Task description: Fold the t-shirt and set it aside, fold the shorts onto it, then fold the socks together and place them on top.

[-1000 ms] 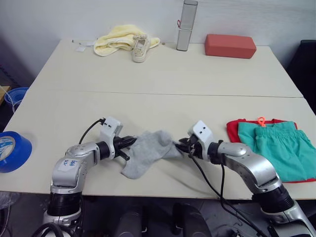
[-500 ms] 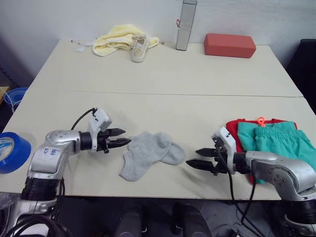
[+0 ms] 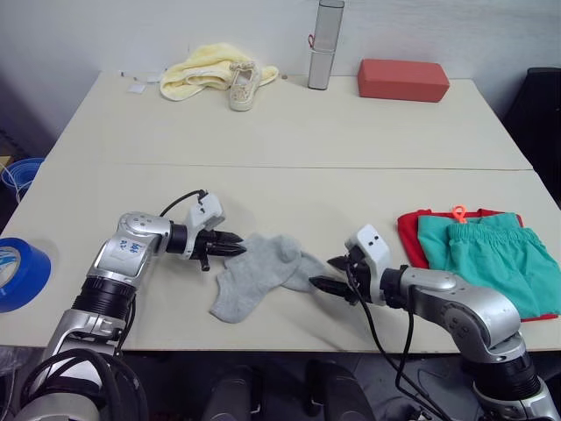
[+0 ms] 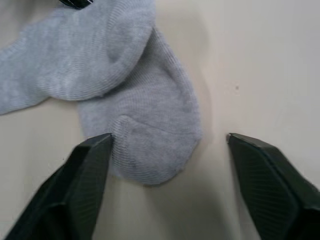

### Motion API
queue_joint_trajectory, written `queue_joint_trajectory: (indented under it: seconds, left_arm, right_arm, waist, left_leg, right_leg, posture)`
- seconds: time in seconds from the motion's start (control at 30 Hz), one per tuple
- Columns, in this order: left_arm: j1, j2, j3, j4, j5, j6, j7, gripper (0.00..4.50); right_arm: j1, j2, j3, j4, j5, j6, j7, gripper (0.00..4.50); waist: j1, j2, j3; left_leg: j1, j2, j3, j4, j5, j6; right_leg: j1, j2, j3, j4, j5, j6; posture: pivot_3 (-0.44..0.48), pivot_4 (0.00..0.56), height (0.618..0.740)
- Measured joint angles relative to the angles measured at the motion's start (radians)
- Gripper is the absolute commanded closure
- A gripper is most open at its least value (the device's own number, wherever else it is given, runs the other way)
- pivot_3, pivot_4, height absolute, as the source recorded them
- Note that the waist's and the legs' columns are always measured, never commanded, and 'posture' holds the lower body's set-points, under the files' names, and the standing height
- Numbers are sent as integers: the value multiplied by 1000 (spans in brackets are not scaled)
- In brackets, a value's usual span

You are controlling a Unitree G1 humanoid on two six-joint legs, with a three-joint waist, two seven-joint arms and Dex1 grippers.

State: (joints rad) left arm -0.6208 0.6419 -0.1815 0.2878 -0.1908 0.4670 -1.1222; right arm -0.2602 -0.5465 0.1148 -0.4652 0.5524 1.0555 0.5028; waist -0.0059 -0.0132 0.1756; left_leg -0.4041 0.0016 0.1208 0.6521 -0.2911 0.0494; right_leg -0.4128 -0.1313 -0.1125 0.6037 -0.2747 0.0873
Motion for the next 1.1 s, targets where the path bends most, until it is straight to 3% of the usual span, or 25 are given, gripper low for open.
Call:
queue_joint_trajectory:
  seconds: [0.23,0.5,0.83,0.9,0.97,1.1]
  left_arm:
    - [52,1,26,-72,-10,41,19,4500]
    - [224,-5,118,-299,-84,198,128,4500]
    - [389,-135,238,-574,-141,401,433,4500]
    - [401,-159,251,-595,-156,419,470,4500]
    - [403,-163,263,-601,-178,445,482,4021]
    - [410,-132,301,-630,-210,499,503,2863]
  right_arm:
    - [-7,5,65,16,-47,-67,25,4489]
    - [-60,-38,81,119,-105,-178,106,4489]
    - [-188,-65,103,282,-158,-218,220,4489]
    - [-207,-66,95,284,-140,-155,235,4033]
    - [-209,-66,91,285,-133,-137,243,3595]
    - [-185,-72,67,297,-133,-211,286,2230]
  waist:
    - [0,0,0]
    - [2,0,0]
    - [4,1,0]
    - [5,1,0]
    - [6,0,0]
    - [6,1,1]
  left_leg:
    - [0,0,0,0,2,3]
    - [0,0,0,1,1,2]
    - [0,0,-1,1,1,2]
    - [0,0,-1,1,1,2]
    - [0,0,-1,1,1,1]
    - [0,-1,-1,1,0,0]
  right_leg:
    - [0,0,0,2,0,0]
    - [0,0,0,1,0,0]
    - [1,0,0,1,0,0]
    - [1,0,-1,1,0,0]
    - [1,-1,-1,1,0,0]
    - [1,0,-1,1,0,0]
  posture:
    - [0,150,740]
    - [0,150,740]
    - [0,150,740]
    - [0,150,740]
    - [0,150,740]
    - [0,150,740]
